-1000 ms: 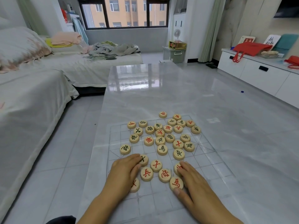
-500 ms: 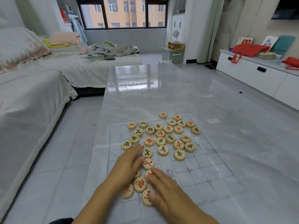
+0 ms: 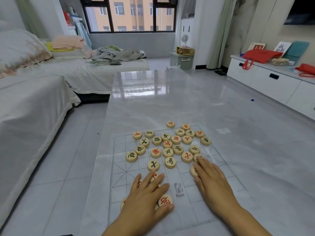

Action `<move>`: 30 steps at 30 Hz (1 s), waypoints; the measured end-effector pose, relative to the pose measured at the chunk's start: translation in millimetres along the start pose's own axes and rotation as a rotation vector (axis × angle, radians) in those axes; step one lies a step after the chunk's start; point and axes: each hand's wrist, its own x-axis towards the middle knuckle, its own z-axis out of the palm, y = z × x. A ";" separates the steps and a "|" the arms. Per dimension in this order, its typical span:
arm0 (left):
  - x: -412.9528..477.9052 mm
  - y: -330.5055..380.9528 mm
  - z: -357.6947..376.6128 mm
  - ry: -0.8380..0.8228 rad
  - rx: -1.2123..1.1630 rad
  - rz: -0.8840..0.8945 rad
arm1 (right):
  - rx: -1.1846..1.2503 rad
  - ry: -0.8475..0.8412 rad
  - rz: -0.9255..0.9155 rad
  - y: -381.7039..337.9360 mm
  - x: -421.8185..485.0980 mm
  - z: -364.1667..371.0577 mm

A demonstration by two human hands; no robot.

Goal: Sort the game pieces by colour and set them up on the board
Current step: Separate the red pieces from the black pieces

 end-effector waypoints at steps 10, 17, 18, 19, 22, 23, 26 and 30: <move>-3.7 -13.3 11.3 0.136 0.015 0.027 | 0.128 0.013 -0.189 -38.2 28.8 -11.0; -5.8 -13.9 8.8 0.152 0.027 0.041 | 0.109 0.014 -0.205 -67.5 56.1 11.8; -5.7 -14.2 9.1 0.152 0.026 0.042 | 0.065 0.020 -0.213 -63.6 46.5 10.8; -5.9 -14.3 9.1 0.148 0.019 0.039 | 0.028 0.004 -0.195 -59.8 34.7 7.6; -5.8 -13.7 11.0 0.163 0.017 0.026 | 0.031 0.011 -0.186 -40.1 9.0 12.7; -5.7 -12.9 11.0 0.171 0.018 0.022 | 0.024 0.034 -0.207 -36.5 5.4 9.7; -5.8 -11.8 11.7 0.219 0.002 0.035 | 0.147 0.050 -0.236 -45.5 13.5 1.9; -3.8 -12.5 15.1 0.290 -0.021 0.077 | 0.228 -0.023 -0.442 -78.8 43.1 11.7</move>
